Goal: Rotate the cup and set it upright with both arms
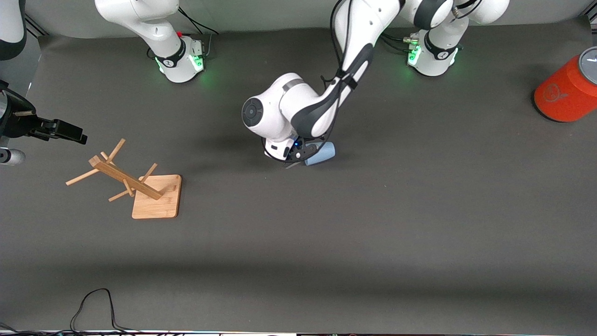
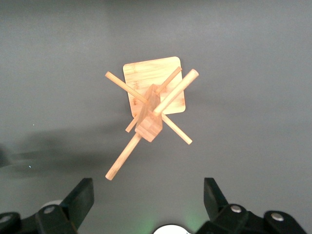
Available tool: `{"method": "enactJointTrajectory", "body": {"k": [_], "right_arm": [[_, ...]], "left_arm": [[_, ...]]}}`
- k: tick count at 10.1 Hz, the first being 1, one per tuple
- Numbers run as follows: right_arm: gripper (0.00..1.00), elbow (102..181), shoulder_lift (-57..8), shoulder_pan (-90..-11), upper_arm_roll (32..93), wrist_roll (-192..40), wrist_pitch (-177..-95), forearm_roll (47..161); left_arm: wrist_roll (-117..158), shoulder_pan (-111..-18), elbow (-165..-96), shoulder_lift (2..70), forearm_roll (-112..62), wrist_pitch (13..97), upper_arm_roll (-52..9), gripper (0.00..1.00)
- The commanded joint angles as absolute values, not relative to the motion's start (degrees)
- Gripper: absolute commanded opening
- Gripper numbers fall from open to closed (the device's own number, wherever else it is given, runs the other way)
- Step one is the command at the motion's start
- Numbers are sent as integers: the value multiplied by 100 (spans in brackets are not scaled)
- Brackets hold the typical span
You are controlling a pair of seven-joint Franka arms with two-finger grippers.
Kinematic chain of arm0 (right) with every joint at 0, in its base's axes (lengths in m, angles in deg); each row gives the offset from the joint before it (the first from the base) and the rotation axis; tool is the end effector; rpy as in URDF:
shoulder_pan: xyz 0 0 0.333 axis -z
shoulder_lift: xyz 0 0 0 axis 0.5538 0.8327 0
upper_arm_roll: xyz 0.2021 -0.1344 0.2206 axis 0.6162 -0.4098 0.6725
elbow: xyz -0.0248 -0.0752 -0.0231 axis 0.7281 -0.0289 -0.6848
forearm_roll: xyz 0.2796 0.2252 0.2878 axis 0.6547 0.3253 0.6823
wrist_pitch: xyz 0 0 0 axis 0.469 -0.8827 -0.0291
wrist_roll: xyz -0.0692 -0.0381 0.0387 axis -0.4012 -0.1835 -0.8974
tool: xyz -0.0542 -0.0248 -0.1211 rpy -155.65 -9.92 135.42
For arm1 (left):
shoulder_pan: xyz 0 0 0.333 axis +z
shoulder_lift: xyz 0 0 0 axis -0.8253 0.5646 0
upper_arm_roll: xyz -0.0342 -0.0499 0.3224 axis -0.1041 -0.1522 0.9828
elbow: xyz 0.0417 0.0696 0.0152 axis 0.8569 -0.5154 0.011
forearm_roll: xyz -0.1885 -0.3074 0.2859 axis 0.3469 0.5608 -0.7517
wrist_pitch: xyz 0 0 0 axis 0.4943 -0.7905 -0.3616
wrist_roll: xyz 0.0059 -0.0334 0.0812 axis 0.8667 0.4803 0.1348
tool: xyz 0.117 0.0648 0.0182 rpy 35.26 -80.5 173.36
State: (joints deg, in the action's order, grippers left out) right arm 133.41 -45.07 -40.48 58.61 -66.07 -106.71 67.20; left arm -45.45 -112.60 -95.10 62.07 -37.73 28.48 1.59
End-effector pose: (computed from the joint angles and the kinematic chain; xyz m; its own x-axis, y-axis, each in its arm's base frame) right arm 0.6242 -0.0228 0.5721 0.9852 -0.1222 -0.1201 -0.1209 -0.9925 0.0181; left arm 0.4706 -0.6140 0.1923 0.9470 0.3210 -0.0116 0.2829 -0.8507 -0.4431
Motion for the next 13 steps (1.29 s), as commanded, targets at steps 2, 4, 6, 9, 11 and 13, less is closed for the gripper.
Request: {"method": "enactJointTrajectory", "body": {"k": [2,4,6,9,11,13], "right_arm": [[100,13601,-4659,-3970,5910,-7044,-10906,6785],[100,13592,-4694,-3601,6190,-7045,-10889,6785],[100,13601,-4712,-3582,6280,-7036,-10888,6785],[100,13592,-4660,-3617,6271,-7027,-10915,6759],[100,13592,-4651,-3617,6280,-7036,-10932,6750],[100,13592,-4677,-3670,6280,-7045,-10932,6741]], "left_arm": [[-4690,-11469,-9243,6494,-3974,2664,265,73],[-4796,-11530,-9278,6530,-4264,2593,257,11],[-4935,-11521,-9270,6521,-4256,2549,265,0],[-4841,-11443,-9217,6338,-4221,2331,283,0],[-4246,-11023,-9208,5960,-3759,2083,239,0],[-3594,-10636,-9234,5661,-3098,1926,248,0]]}}
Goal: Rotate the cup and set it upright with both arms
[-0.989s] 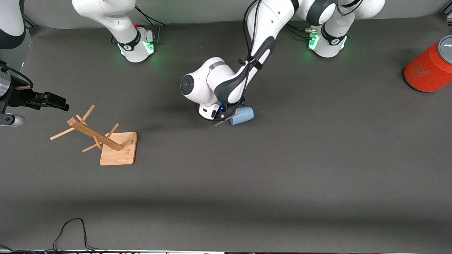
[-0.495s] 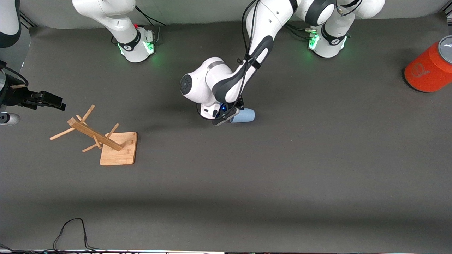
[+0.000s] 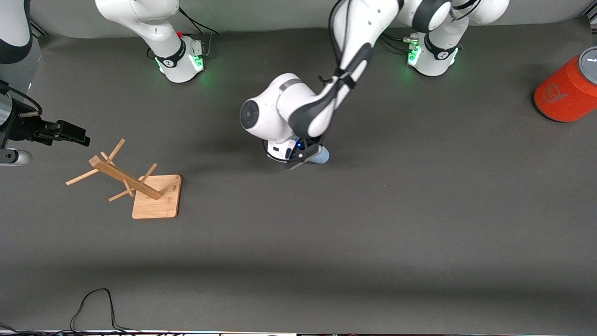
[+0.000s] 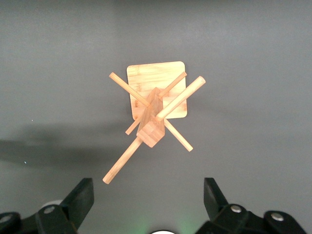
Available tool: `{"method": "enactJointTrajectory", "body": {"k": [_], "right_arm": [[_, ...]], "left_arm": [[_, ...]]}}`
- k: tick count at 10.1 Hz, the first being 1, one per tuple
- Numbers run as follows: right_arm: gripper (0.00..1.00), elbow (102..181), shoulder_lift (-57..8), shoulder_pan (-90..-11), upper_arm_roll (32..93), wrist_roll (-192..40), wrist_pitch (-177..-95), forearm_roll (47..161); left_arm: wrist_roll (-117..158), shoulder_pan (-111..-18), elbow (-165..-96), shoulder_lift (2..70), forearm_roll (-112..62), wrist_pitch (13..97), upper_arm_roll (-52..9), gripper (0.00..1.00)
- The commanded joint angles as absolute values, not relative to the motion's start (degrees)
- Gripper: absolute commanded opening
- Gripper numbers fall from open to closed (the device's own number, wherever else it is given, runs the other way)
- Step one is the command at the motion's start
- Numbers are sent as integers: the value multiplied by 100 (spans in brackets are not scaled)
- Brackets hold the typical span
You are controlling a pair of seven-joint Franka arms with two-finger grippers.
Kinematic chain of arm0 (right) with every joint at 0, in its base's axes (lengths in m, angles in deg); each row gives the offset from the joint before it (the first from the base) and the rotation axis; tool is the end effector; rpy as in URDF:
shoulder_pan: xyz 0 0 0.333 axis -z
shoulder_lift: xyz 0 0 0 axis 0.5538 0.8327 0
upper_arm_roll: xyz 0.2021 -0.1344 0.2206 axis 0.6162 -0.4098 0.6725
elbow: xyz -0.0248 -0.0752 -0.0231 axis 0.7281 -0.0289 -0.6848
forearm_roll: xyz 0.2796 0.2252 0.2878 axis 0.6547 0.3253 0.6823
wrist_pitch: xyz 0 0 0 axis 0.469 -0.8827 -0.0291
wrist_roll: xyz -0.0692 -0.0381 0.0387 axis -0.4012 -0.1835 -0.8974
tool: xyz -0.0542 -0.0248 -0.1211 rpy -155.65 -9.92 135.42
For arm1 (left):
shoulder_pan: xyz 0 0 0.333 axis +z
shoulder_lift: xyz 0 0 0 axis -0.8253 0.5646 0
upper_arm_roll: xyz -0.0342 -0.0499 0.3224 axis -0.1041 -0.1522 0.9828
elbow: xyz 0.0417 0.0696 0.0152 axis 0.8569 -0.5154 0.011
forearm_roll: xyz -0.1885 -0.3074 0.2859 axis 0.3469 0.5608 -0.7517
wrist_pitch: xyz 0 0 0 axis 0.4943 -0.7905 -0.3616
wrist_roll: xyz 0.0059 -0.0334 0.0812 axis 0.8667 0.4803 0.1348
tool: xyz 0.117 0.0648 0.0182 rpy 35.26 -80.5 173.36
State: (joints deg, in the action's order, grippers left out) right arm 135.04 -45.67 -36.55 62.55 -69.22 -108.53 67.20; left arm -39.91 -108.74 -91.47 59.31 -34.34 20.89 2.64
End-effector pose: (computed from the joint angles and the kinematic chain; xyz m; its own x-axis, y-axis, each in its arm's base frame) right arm 0.6239 -0.0237 0.5656 0.9919 -0.0669 -0.1078 -0.0665 -0.9978 0.0070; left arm 0.5113 -0.5808 0.2565 0.9344 0.3420 -0.0997 0.2670 -0.8576 -0.4396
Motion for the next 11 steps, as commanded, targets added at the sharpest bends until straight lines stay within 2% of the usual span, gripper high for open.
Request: {"method": "enactJointTrajectory", "body": {"k": [1,4,7,8,9,10,11], "right_arm": [[100,13592,-4668,-3670,6271,-7045,-10932,6750],[100,13548,-4633,-3670,6262,-7036,-10915,6750],[100,13469,-4607,-3670,6262,-7036,-10924,6741],[100,13460,-4615,-3670,6262,-7036,-10924,6715],[100,13451,-4607,-3670,6262,-7036,-10924,6706],[100,13451,-4607,-3670,6262,-7036,-10924,6697],[100,13451,-4598,-3670,6262,-7036,-10932,6697]], "left_arm": [[-3087,-10399,-9243,5651,-2774,1925,248,0],[-1346,-9967,-9654,5599,-1535,2221,248,0],[-1368,-10359,-11171,4855,-1461,3863,257,0],[-1368,-10387,-11986,4338,-1461,4468,257,0],[-1577,-10562,-12934,3802,-1461,5422,257,0],[-1901,-10616,-13483,3492,-1487,5997,257,0],[-1974,-10625,-13575,3480,-1505,5994,265,0]]}}
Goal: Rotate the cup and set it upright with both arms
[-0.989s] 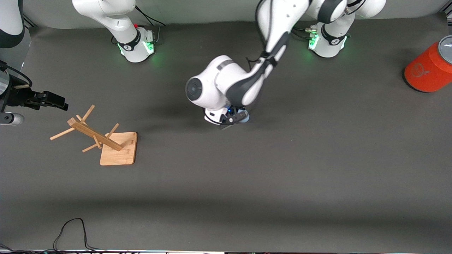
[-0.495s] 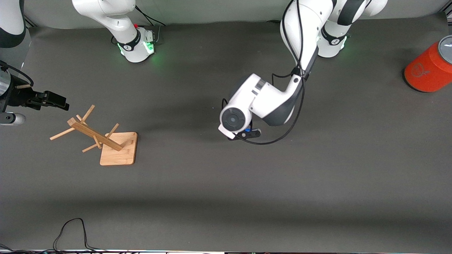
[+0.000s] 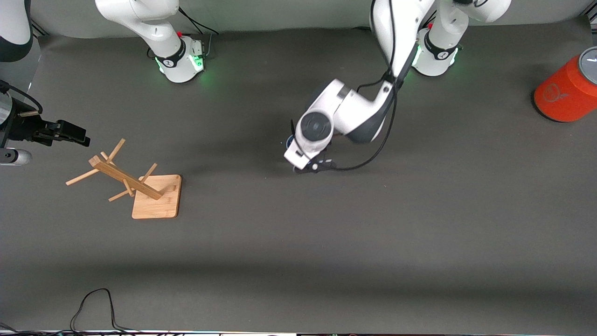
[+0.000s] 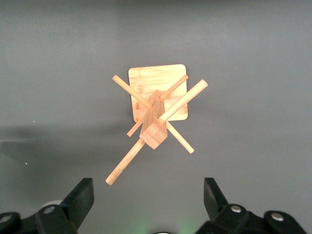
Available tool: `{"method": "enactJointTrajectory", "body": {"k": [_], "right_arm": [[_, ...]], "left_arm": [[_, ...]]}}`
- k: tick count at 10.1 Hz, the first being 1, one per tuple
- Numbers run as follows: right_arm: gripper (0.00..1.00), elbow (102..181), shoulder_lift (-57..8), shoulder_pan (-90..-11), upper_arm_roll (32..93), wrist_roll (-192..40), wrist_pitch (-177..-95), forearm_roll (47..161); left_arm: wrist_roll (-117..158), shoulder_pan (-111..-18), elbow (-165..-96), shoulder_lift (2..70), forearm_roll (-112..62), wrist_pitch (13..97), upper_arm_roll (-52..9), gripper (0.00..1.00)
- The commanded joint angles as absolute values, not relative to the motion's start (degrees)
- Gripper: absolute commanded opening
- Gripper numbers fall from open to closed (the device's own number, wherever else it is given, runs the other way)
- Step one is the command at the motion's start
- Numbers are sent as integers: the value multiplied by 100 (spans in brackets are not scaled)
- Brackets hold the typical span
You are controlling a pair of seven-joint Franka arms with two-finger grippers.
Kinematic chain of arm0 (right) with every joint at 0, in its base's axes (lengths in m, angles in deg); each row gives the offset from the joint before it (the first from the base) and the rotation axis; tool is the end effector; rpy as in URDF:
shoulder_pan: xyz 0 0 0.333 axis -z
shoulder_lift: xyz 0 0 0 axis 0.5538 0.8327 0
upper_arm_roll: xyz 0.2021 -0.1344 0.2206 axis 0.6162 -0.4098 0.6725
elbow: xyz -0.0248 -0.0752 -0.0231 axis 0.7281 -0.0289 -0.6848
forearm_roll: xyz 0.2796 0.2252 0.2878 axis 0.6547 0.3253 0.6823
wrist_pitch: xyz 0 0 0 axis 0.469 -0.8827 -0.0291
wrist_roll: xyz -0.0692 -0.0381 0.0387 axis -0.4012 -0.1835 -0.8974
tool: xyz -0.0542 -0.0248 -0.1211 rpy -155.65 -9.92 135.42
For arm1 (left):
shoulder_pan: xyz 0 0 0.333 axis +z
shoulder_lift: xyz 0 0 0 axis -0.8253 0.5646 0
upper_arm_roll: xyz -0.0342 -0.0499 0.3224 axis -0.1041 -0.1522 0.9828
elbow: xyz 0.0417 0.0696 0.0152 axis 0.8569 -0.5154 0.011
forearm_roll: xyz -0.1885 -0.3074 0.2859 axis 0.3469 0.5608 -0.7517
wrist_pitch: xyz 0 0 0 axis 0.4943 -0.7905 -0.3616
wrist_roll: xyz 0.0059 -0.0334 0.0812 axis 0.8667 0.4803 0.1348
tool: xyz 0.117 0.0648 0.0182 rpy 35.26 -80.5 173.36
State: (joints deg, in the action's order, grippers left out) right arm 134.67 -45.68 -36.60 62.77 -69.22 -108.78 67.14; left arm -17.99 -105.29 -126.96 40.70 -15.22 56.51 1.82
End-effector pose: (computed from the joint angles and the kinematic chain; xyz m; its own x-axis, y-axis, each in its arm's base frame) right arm 0.6251 -0.0210 0.5694 0.9934 -0.0622 -0.0968 -0.0618 -0.9981 0.0076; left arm 0.4940 -0.5251 0.2313 0.9517 0.1642 -0.2594 0.1832 -0.9818 0.0504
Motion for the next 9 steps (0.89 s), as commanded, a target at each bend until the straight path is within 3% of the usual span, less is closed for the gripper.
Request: {"method": "enactJointTrajectory", "body": {"k": [1,3,5,6,7,9], "right_arm": [[100,13451,-4598,-3670,6262,-7036,-10941,6697],[100,13451,-4598,-3670,6262,-7036,-10950,6697],[100,13451,-4598,-3670,6262,-7036,-10967,6697],[100,13460,-4598,-3670,6262,-7045,-10976,6697],[100,13451,-4598,-3661,6262,-7036,-10976,6697],[100,13451,-4589,-3661,6245,-7045,-10976,6706]], "left_arm": [[-1966,-10599,-13802,3497,-1505,6133,266,0],[-2236,-10625,-14434,3401,-1496,6983,266,0],[-2633,-10651,-14482,3401,-1496,7110,257,0],[-2642,-10651,-14482,3401,-1496,7067,265,62],[-2877,-10660,-14482,3366,-1496,7032,266,100],[-3187,-10651,-14429,3191,-1618,6822,283,100]]}}
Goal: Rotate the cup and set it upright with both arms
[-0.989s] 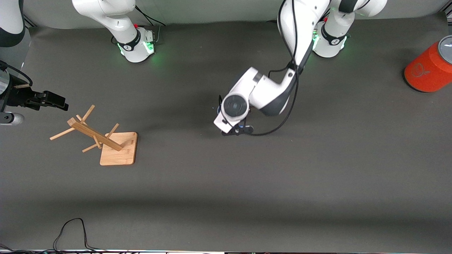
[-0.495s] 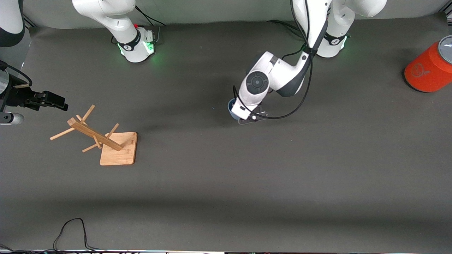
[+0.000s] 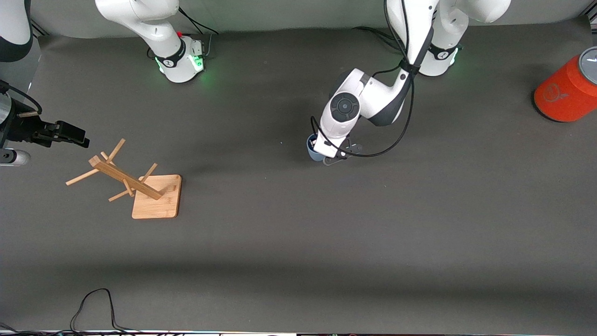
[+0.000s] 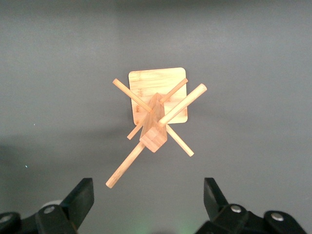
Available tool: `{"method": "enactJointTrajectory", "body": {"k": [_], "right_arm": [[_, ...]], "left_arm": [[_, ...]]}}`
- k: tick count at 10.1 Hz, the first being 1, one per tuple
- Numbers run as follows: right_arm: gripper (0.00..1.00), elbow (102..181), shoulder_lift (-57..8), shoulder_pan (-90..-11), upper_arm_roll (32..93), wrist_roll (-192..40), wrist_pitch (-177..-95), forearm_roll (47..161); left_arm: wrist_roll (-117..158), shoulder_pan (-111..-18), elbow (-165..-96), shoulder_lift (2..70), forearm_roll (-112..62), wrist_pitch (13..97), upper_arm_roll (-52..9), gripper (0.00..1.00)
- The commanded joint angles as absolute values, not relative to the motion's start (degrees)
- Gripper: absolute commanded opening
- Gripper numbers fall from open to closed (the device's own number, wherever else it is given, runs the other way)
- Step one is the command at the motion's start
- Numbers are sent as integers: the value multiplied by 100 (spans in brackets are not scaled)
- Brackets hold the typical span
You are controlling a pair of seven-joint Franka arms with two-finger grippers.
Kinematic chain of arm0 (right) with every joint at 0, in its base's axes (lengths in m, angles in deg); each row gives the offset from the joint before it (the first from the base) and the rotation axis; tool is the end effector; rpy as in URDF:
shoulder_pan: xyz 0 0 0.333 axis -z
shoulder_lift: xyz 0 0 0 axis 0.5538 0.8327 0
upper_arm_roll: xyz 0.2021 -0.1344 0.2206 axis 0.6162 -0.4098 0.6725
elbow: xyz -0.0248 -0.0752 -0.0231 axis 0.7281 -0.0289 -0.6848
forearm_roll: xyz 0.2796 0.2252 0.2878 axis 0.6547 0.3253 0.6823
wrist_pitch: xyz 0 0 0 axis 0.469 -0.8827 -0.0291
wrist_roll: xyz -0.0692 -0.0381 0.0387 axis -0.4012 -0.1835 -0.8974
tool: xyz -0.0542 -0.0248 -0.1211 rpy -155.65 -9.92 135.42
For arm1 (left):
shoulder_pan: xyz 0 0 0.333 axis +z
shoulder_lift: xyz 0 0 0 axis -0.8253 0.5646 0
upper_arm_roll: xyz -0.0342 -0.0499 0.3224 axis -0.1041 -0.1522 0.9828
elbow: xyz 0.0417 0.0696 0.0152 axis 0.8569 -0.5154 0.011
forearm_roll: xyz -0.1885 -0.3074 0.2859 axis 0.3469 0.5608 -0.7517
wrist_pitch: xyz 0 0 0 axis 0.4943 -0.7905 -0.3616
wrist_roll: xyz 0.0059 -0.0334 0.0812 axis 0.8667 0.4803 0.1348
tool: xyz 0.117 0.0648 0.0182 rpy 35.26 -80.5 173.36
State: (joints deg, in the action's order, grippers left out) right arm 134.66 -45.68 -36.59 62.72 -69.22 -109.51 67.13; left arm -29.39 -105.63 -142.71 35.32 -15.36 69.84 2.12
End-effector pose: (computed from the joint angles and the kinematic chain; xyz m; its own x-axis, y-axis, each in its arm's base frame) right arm 0.6270 -0.0217 0.5705 0.9945 -0.0633 -0.0840 -0.0629 -0.9980 0.0074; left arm 0.4619 -0.4721 0.1836 0.8901 0.4057 -0.2076 0.4184 -0.9080 0.0195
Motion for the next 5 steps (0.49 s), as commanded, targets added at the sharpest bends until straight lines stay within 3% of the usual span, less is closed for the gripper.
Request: {"method": "enactJointTrajectory", "body": {"k": [1,5], "right_arm": [[100,13451,-4580,-3670,6253,-7036,-10976,6697],[100,13443,-4554,-3670,6262,-7036,-10976,6706]], "left_arm": [[-3179,-10599,-14342,3016,-1723,6464,300,100],[-2655,-10581,-13841,2216,-2260,5574,1203,100]]}}
